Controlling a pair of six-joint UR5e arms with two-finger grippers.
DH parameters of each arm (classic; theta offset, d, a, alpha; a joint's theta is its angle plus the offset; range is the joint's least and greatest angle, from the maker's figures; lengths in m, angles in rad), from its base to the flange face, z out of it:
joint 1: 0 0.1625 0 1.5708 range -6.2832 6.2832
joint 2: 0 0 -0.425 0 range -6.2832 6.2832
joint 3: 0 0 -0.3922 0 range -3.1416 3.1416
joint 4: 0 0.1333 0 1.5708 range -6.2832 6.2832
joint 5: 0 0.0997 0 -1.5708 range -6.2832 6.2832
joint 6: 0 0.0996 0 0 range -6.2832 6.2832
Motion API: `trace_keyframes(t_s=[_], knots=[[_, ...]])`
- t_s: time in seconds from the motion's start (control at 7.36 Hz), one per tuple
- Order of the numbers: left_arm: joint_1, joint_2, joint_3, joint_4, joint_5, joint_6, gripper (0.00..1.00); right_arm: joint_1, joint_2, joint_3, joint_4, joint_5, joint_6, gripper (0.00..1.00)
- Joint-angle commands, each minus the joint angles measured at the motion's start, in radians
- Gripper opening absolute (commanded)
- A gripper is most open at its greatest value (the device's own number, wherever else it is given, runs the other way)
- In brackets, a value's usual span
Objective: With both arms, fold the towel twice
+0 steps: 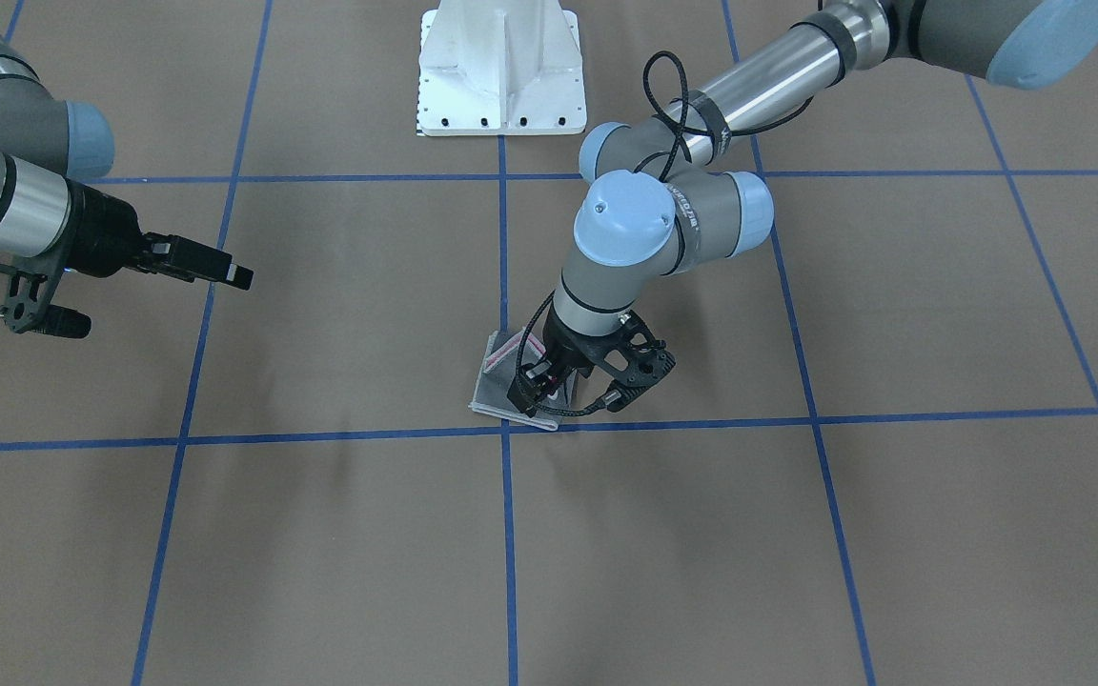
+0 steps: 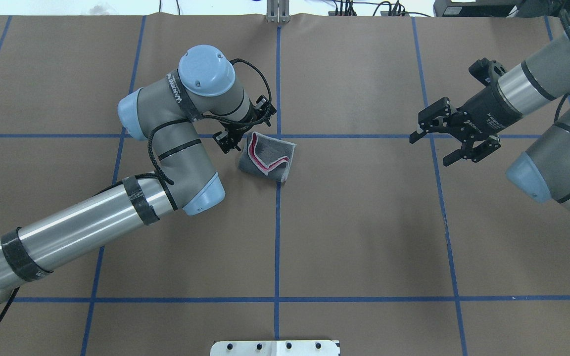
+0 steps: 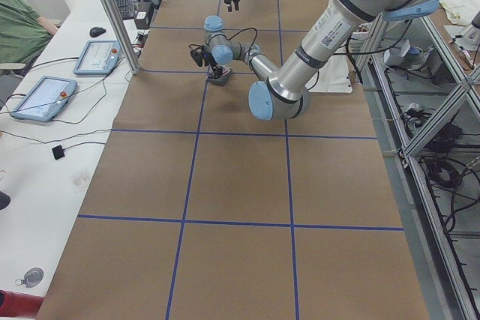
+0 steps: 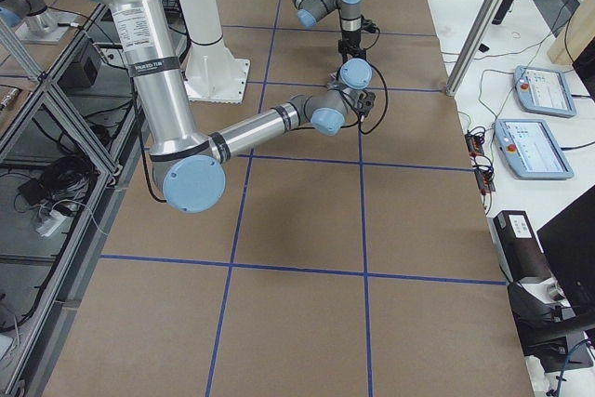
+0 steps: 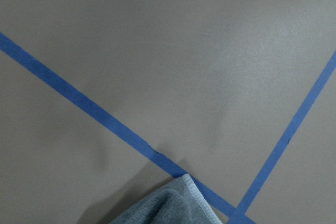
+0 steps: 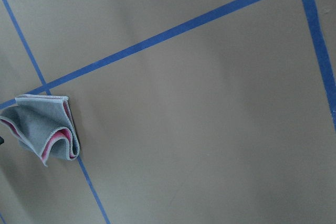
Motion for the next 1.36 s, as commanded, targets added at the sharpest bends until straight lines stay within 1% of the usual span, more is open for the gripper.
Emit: trace_keyframes(t_s=[0.0,0.68,0.95,1.09,1.22], knots=[[0.019,0.001,0.019,-0.022,0.000,-0.003,1.00,0.000,-0.001,0.002,0.000,0.000,0.000,1.00],[0.044,-0.008,0.022,-0.036,0.001,-0.023,1.00,0.000,-0.003,0.002,0.000,0.000,0.000,1.00],[0.044,-0.011,0.036,-0.074,0.003,-0.024,1.00,0.000,-0.003,-0.001,0.000,-0.002,-0.001,1.00],[0.045,-0.027,0.060,-0.097,0.003,-0.024,1.00,0.000,-0.003,-0.001,0.000,-0.002,-0.001,1.00],[0.044,-0.054,0.111,-0.138,0.003,-0.024,1.00,0.002,-0.004,-0.001,0.000,-0.002,-0.001,1.00]])
